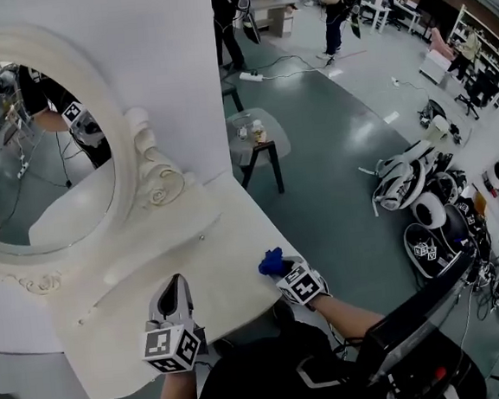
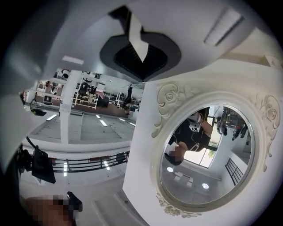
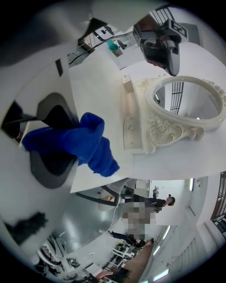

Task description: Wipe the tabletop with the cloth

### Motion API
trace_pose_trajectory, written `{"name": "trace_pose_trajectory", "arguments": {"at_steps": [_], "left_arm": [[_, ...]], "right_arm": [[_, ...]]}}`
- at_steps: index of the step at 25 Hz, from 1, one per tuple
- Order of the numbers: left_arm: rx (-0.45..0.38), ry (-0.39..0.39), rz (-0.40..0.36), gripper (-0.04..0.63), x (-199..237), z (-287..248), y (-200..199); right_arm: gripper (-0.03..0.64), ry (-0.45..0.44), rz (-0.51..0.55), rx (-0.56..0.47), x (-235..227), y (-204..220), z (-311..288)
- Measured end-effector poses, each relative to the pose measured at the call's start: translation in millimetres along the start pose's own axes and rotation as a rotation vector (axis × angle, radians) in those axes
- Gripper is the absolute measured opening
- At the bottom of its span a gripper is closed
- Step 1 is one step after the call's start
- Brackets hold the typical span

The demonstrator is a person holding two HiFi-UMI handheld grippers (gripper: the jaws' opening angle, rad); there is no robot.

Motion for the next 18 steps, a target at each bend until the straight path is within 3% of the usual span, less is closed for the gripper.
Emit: {"name": "trace_pose_trajectory", "arguments": {"at_steps": [9, 18], "left_arm": [[-0.005, 0.021, -0.014, 0.008, -7, -5, -2], [0.031, -0.038, -0.012, 0.008, -8, 15, 10]], "right_arm": [[0.13, -0.071, -0.074, -0.006, -9, 12, 14], [0.13, 0.014, -0.035, -0.096, -72, -96, -65]]}}
Point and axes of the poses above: the fingertips, and each gripper's own axes: z backward along the fingers, x to its left, y out of its underside, the point moved 9 cm from there along z, backward along the fingers, and after that the axes turned 1 degree about z, right-handed, at the moved point
